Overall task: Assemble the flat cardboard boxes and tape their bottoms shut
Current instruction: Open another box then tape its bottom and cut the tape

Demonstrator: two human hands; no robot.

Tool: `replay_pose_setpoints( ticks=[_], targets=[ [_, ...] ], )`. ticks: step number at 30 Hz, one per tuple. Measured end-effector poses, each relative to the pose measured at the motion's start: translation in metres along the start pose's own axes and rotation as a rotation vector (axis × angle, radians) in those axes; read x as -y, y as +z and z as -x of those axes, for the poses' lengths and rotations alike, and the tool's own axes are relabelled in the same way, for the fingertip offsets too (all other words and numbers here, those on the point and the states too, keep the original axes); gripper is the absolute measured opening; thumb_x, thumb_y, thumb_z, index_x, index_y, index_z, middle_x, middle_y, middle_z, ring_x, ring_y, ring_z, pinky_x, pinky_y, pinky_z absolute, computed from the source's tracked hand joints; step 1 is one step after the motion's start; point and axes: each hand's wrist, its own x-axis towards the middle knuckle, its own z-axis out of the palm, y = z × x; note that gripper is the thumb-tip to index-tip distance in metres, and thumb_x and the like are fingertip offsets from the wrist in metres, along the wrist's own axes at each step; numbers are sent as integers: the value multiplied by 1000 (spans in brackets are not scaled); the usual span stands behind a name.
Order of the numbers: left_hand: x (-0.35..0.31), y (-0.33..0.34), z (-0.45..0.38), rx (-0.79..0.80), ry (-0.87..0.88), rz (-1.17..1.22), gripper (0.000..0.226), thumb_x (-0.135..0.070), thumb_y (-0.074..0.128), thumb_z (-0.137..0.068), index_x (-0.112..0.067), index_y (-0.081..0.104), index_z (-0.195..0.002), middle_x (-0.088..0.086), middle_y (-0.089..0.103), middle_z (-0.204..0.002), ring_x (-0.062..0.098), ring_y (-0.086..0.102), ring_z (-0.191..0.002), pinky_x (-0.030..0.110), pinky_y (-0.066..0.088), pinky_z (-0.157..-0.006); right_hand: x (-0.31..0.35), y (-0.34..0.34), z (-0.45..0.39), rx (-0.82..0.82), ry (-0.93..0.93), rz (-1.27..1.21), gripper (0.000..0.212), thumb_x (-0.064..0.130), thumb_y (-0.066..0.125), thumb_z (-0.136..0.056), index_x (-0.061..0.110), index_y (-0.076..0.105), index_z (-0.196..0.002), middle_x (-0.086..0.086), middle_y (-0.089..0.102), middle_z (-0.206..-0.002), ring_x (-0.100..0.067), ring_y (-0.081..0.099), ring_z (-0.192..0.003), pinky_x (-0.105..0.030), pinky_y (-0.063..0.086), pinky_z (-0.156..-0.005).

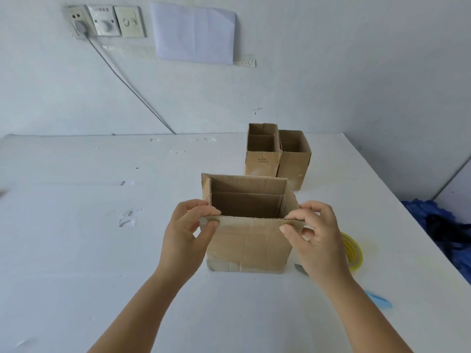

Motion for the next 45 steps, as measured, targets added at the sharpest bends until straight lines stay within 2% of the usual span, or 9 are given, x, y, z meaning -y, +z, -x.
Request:
replay_pose_setpoints(
  ticks=[10, 14, 17, 20, 23, 27, 32, 39, 45],
  targets=[
    [4, 1, -8, 73, -13, -70, 22, -21, 60, -87, -40, 57, -97, -20, 57, -105, 0, 57, -98, 8, 47, -77, -4, 8, -1, 64, -81, 156, 21, 30, 56, -91, 22, 55, -111, 18, 60, -93, -7, 60, -78, -13, 42, -57],
    [8, -5, -35, 176, -273, -88, 76, -29, 67, -83, -35, 23, -145, -23, 32, -133, -6, 54, -91, 9, 45, -64, -8, 15, -22, 91, 39, 161, 65, 30, 62, -87, 33, 27, -142, 19, 43, -122, 8, 49, -91, -14, 42, -68],
    [10, -6, -56, 365, -375, -36, 92, -21, 67, -84, -32, 5, -151, -30, 40, -125, -6, 58, -71, 9, 44, -56, -13, 21, -36, 196, 149, 117, 85, 27, 64, -87, 38, 6, -147, 13, 20, -147, 0, 45, -109, -12, 37, -78],
    [9, -2, -64, 415, -377, -9, 78, -13, 64, -84, -32, 21, -147, 1, 55, -117, -3, 54, -52, 9, 41, -46, -17, 27, -45, 263, 165, 165, 91, 25, 65, -86, 36, 0, -149, 13, 9, -152, -17, 44, -118, -30, 45, -96],
    [13, 0, -58, 352, -330, -23, 54, -12, 64, -82, -33, 45, -128, -8, 55, -91, 0, 49, -51, 10, 42, -48, -23, 27, -47, 321, 180, 195, 80, 29, 61, -88, 36, 10, -149, 15, 19, -152, -18, 24, -134, -35, 30, -108],
    [22, 1, -45, 328, -148, -152, 26, -19, 61, -86, -31, 61, -109, -19, 50, -122, -3, 49, -68, 6, 41, -69, -26, 25, -45, 355, 40, 293, 46, 31, 56, -91, 25, 49, -136, 12, 44, -141, -18, 33, -130, -19, 19, -100],
    [19, -1, -42, 459, 111, -750, 53, -50, 30, -95, -26, 43, -139, -11, 32, -150, 21, 14, -140, 35, 11, -113, -28, 25, -42, 451, -28, 443, 44, 37, 36, -99, 23, 44, -140, 10, 37, -150, -19, 25, -140, -32, 24, -109],
    [-6, 56, -34, 706, 247, -892, 63, -51, 17, -98, -21, 1, -151, -1, -5, -160, 16, -15, -145, 40, -5, -117, -28, 28, -37, 491, -50, 561, 45, 32, 24, -102, 23, 31, -146, 10, 24, -156, -19, 15, -143, -39, 26, -107],
    [2, 57, -37, 705, 272, -909, 64, -51, 7, -94, -23, 1, -151, -4, -6, -160, 11, -12, -145, 36, 0, -118, -35, 21, -27, 398, 217, 22, 48, 39, 21, -102, 28, 25, -148, 13, 25, -154, -3, 18, -142, -19, 15, -111]
  ],
)
